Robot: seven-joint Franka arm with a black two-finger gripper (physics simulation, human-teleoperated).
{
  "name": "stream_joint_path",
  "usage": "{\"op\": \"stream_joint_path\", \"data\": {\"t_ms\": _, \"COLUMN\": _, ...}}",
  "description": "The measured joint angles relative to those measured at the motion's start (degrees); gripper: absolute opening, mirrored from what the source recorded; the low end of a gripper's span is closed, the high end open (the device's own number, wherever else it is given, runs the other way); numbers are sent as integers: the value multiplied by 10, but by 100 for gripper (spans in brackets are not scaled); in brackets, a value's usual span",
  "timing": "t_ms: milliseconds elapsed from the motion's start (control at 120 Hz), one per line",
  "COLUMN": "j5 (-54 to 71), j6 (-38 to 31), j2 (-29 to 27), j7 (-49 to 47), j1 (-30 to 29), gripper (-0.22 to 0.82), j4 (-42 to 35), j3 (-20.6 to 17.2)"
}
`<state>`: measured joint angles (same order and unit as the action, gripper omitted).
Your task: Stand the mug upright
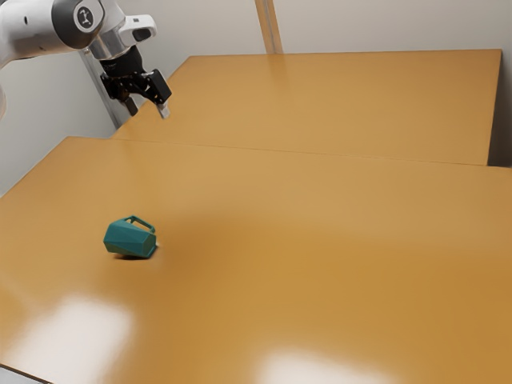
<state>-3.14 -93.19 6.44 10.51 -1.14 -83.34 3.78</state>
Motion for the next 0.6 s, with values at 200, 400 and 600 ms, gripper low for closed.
{"op": "stream_joint_path", "data": {"t_ms": 200, "j5": 0, "j6": 5, "j2": -1, "j7": -1, "j1": 0, "gripper": 60, "j4": 0, "j3": 0}}
{"op": "stream_joint_path", "data": {"t_ms": 400, "j5": -1, "j6": 10, "j2": -5, "j7": 0, "j1": 0, "gripper": 60, "j4": -11, "j3": 1}}
{"op": "stream_joint_path", "data": {"t_ms": 600, "j5": -81, "j6": 52, "j2": -13, "j7": 15, "j1": -10, "gripper": 60, "j4": -22, "j3": 82}}
